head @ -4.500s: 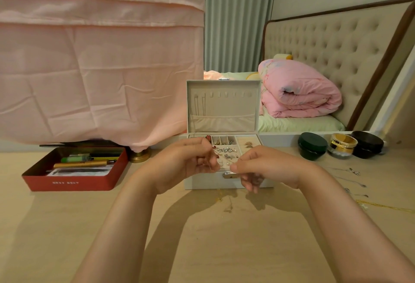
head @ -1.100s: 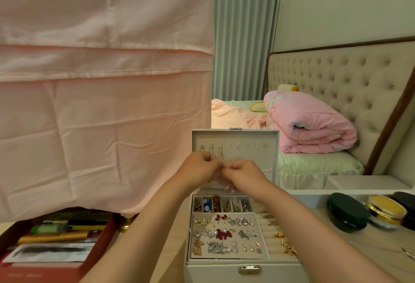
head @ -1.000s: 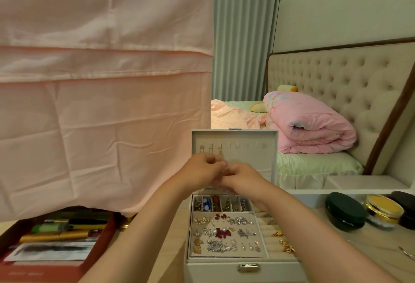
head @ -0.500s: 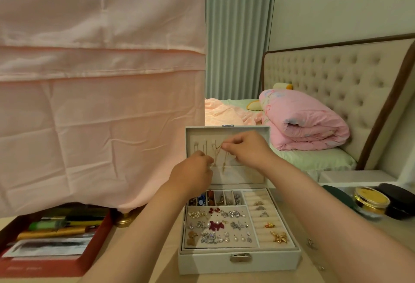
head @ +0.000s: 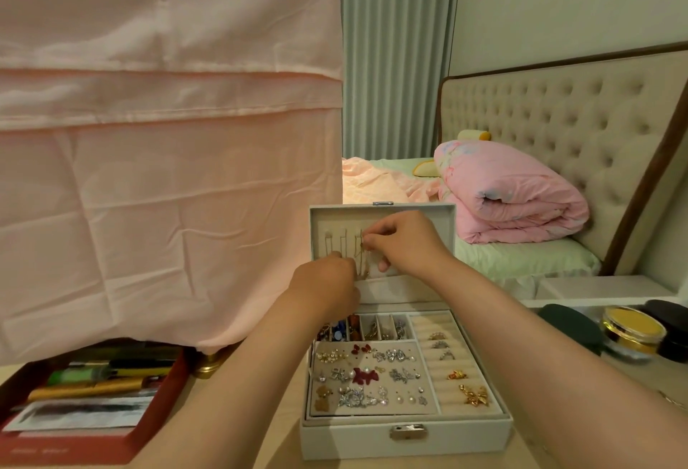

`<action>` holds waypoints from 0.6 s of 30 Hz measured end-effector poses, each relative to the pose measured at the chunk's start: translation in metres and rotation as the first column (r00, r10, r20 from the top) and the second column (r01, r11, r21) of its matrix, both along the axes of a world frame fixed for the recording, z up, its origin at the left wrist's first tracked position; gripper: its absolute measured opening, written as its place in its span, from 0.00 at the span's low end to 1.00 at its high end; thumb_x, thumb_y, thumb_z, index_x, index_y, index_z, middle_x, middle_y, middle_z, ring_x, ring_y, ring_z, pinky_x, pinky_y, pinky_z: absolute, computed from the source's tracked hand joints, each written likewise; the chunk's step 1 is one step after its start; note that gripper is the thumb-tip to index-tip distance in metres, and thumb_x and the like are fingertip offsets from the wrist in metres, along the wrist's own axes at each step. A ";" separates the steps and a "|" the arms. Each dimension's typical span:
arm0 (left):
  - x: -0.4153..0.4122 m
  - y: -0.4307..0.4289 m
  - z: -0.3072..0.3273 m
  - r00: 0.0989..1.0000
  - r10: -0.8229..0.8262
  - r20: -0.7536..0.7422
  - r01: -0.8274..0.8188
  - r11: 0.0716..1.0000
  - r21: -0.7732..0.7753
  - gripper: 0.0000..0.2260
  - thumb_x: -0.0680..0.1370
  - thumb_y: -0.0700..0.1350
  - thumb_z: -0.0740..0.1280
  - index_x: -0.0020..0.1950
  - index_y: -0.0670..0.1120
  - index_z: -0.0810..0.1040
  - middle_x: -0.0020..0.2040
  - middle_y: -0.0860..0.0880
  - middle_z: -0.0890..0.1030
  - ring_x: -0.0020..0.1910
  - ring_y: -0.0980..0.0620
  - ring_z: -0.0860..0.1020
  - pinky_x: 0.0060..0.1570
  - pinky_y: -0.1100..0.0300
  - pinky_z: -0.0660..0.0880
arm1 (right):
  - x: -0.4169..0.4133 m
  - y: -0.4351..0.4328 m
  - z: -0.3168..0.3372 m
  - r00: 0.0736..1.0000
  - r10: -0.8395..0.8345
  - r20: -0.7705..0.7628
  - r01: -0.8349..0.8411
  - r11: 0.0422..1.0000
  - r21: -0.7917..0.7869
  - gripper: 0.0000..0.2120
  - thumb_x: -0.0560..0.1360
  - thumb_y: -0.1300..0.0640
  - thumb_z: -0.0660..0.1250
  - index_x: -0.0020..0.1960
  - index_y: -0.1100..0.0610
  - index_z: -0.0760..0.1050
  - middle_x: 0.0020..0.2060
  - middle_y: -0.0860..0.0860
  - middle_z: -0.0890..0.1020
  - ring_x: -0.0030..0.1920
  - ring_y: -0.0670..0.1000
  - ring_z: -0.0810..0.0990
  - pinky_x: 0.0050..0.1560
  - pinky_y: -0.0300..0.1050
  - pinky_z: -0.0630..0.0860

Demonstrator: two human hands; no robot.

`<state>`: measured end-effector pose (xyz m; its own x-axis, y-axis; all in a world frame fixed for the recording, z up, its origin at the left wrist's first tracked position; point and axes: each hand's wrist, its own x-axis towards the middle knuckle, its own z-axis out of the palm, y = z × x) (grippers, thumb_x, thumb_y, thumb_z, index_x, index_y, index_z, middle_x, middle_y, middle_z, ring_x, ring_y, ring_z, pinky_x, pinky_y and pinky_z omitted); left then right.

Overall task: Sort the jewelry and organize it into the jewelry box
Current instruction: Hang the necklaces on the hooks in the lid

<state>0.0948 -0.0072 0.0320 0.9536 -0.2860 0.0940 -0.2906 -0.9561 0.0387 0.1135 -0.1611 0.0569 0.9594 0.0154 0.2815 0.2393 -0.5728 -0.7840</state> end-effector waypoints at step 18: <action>-0.031 -0.012 0.006 0.988 -0.099 0.116 0.131 0.942 -0.309 0.17 0.79 0.55 0.63 0.68 0.55 0.75 0.63 0.55 0.78 0.60 0.53 0.76 0.57 0.53 0.76 | -0.047 -0.039 -0.020 0.997 0.076 0.012 -0.070 0.965 -0.252 0.10 0.78 0.56 0.71 0.58 0.49 0.83 0.53 0.43 0.84 0.38 0.34 0.78 0.44 0.34 0.74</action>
